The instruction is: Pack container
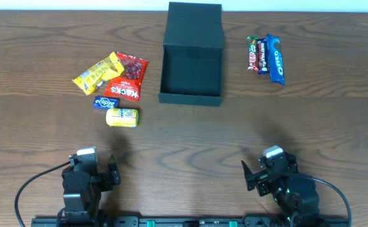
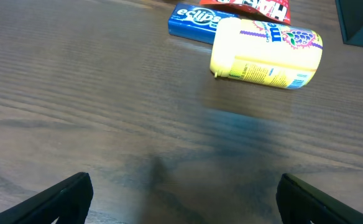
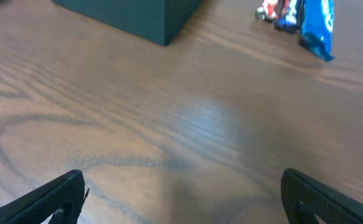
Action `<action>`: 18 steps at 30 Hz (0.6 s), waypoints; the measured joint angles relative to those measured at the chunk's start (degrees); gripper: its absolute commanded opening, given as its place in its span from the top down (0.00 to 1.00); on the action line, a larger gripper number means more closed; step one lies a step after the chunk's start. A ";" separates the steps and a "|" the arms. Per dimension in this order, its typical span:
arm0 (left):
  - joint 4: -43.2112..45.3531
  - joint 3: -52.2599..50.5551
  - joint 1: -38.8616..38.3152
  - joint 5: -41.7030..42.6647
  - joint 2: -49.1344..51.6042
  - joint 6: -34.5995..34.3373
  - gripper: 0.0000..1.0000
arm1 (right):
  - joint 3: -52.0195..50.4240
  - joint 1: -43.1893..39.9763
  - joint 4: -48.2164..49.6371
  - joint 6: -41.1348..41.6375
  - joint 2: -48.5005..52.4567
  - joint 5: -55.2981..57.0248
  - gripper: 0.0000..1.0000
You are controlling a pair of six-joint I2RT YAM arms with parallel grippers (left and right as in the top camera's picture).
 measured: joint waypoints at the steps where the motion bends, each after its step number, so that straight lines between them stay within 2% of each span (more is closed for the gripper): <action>1: 0.00 0.00 0.00 0.00 0.00 0.00 0.05 | -0.04 0.00 1.64 1.07 0.00 -0.96 0.01; 3: 0.00 0.00 0.00 0.00 0.00 0.00 0.04 | -0.17 0.00 5.51 5.79 0.00 -4.07 0.01; 5: 0.02 0.00 0.00 0.00 0.00 0.00 0.05 | -0.20 0.00 10.03 15.85 -0.02 -9.99 0.01; 7: 0.00 0.00 0.00 0.00 0.00 0.00 0.05 | -0.20 0.00 10.69 32.50 -0.13 -19.12 0.01; 11: 0.00 0.00 0.00 0.00 0.00 0.00 0.05 | -0.31 0.00 12.52 49.18 -0.13 -24.83 0.01; 15: 0.00 0.00 0.00 0.00 0.00 0.00 0.05 | -0.50 0.00 22.12 54.95 0.24 -27.23 0.01; 18: 0.02 0.00 0.00 0.00 0.00 0.00 0.05 | 0.00 0.00 23.69 56.13 4.17 -28.39 0.01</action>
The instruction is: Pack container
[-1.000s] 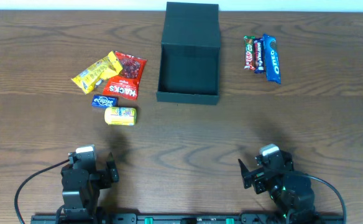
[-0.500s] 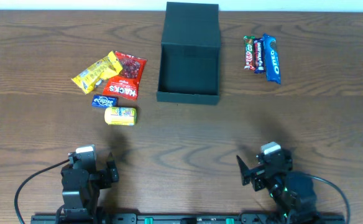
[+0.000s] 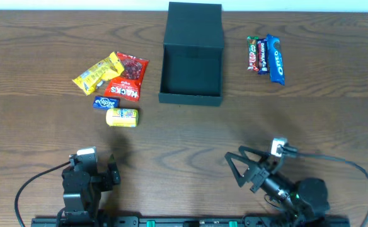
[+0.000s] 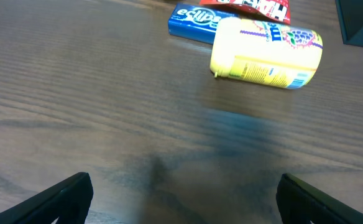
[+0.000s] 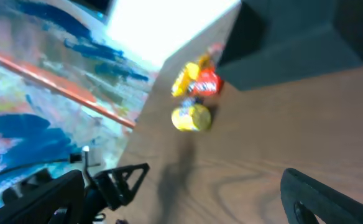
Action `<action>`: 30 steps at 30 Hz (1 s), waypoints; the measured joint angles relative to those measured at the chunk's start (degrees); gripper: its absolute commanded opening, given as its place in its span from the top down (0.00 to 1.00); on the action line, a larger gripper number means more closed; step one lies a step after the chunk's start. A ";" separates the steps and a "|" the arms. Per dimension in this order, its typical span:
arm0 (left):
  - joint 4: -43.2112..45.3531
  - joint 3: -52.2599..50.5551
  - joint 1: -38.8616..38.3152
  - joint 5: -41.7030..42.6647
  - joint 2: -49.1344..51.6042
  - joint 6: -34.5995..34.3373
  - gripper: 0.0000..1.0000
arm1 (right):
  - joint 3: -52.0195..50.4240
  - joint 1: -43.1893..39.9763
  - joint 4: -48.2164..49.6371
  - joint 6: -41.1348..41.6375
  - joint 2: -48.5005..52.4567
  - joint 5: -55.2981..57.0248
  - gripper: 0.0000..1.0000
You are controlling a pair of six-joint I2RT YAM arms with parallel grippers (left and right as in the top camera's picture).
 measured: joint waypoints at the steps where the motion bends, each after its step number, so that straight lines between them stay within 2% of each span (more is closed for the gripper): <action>1: 0.00 0.00 0.00 0.00 0.02 0.00 0.04 | 0.52 0.00 -0.09 -0.55 4.68 -0.13 0.01; 6: -0.04 0.00 0.00 -0.02 0.00 0.00 0.05 | 7.85 0.02 -0.26 -8.74 26.16 0.87 0.01; 10: -0.02 0.00 0.00 -0.02 0.00 0.00 0.05 | 22.14 0.04 -1.57 -19.37 49.16 3.91 0.01; 11: 0.04 -0.02 0.00 -0.02 0.00 0.00 0.05 | 25.99 0.04 -2.51 -21.59 54.10 5.01 0.04; 15: 0.04 -0.04 0.00 -0.15 0.04 0.00 0.05 | 41.66 0.04 -9.88 -28.44 70.44 11.67 0.05; 19: 0.04 -0.04 0.00 -0.15 0.00 0.00 0.05 | 55.06 0.02 -15.43 -32.48 82.73 19.78 0.08; 21: 0.09 -0.04 0.00 -0.15 0.00 0.00 0.05 | 60.85 0.02 -16.94 -34.32 88.15 22.71 0.15; 22: 0.13 -0.04 0.00 -0.15 0.00 0.00 0.05 | 63.49 0.02 -17.20 -35.04 90.92 24.09 0.22; 25: 0.09 -0.04 0.00 -0.15 0.00 0.00 0.05 | 67.54 0.02 -17.22 -36.46 96.67 26.16 0.29; 30: 0.09 -0.04 0.00 -0.15 0.00 0.00 0.05 | 68.63 0.15 -17.53 -37.62 103.06 27.45 0.39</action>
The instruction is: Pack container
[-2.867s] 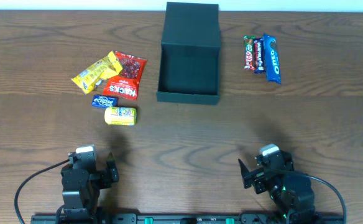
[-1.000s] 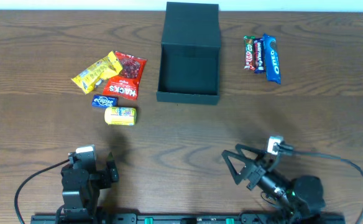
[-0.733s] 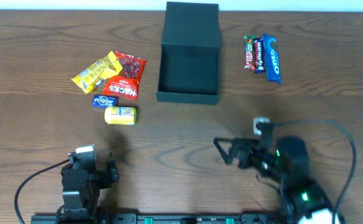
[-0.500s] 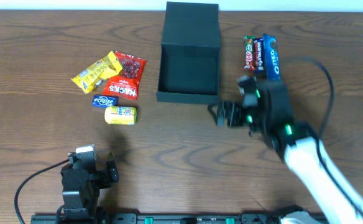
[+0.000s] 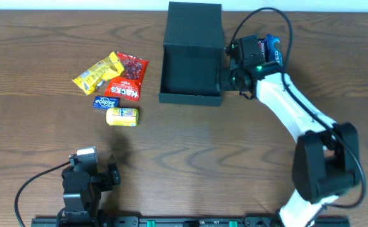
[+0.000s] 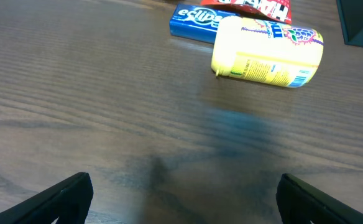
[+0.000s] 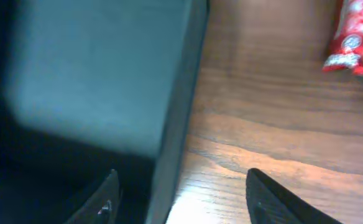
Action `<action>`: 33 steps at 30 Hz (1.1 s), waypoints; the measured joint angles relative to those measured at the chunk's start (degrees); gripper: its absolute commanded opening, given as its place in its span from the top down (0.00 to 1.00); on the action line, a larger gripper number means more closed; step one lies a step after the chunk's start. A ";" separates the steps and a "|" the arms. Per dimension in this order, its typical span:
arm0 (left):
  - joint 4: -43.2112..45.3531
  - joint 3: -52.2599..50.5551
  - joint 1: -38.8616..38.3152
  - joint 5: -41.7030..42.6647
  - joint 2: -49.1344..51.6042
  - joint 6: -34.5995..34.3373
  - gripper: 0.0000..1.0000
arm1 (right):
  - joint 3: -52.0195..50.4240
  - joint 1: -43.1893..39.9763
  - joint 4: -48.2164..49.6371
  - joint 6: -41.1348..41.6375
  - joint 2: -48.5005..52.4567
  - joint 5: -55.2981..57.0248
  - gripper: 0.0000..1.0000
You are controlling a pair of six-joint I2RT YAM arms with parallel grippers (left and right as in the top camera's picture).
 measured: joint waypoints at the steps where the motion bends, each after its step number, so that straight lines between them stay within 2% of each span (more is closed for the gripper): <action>1: 0.00 0.00 0.00 0.00 0.00 0.00 0.04 | 0.00 0.13 -0.09 -0.37 0.92 0.11 0.45; 6: 0.00 0.00 0.00 0.00 0.00 -0.02 0.05 | 0.00 1.29 -0.26 -1.88 1.92 0.35 0.77; 10: 0.00 0.00 0.00 0.00 0.00 -0.02 0.05 | 0.02 2.01 -1.95 -2.23 1.92 0.42 0.99; 20: 0.00 0.00 0.00 0.00 0.00 0.00 0.04 | 1.46 2.27 -10.47 -2.05 1.64 2.99 0.99; 28: 0.00 0.00 0.00 0.00 0.00 0.00 0.05 | 1.97 2.51 -19.39 9.29 0.92 3.69 0.98; 33: 0.00 0.00 0.00 0.00 0.00 0.00 0.05 | 2.12 3.67 -22.36 12.85 0.81 5.07 0.99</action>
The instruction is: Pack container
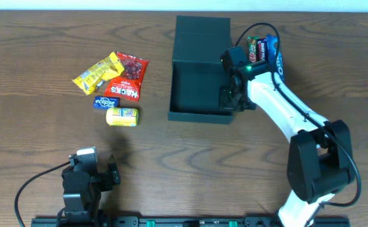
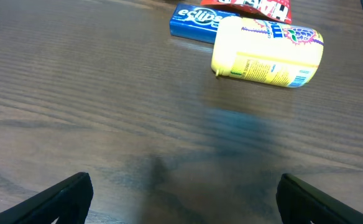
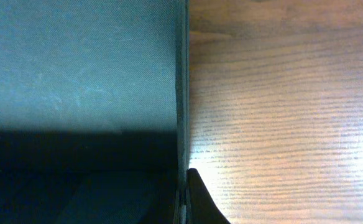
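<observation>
The dark green open box (image 1: 200, 117) stands at the middle back of the table. My right gripper (image 1: 229, 96) is shut on its right wall, near the front corner. In the right wrist view the thin wall (image 3: 180, 93) runs up between the fingers, with one fingertip (image 3: 197, 202) outside it on the wood. On the left lie a yellow bag (image 1: 97, 72), a red bag (image 1: 128, 75), a blue Eclipse pack (image 1: 105, 102) and a yellow tub (image 2: 267, 51). My left gripper (image 2: 181, 199) rests open at the front left, holding nothing.
An Oreo pack (image 1: 276, 58) and two smaller bars (image 1: 255, 50) lie just right of the box, behind my right arm. The right arm stretches from the front right corner across the wooden table (image 1: 171, 157) to the box.
My right gripper, then open astride the box's right wall, is now shut on it. The box stands a little further right and nearer the front. The left arm has not moved.
Both arms rested open at the front edge. Then the right arm was raised off its rest. Then its open jaws stood at the box's right wall, and now they are shut on that wall with the box shifted rightward. The snacks lie unmoved.
</observation>
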Action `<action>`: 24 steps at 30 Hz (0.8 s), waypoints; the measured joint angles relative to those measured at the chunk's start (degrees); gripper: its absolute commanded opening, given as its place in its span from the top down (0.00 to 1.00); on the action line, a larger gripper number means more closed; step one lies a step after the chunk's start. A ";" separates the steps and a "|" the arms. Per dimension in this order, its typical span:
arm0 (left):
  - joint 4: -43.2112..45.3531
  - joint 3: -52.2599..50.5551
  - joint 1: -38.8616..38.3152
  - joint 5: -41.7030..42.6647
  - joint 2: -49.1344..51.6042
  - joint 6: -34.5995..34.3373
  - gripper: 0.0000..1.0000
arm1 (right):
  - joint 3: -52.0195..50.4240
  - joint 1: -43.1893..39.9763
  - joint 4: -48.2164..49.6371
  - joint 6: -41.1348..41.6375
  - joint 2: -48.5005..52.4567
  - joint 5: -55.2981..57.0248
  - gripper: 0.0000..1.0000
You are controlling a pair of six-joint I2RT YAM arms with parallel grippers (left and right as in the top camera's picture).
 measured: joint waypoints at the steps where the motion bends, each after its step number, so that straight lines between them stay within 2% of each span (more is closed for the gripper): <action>1: 0.00 0.00 0.00 0.00 0.00 0.00 0.05 | 0.04 0.48 -0.42 0.28 0.00 0.66 0.98; 13: 0.00 0.00 0.00 0.00 0.00 -0.02 0.05 | 0.04 6.16 -4.92 1.81 0.00 6.03 0.98; 24: 0.00 0.00 0.00 0.00 0.00 -0.02 0.05 | 0.04 6.38 -5.75 1.81 0.00 5.77 0.99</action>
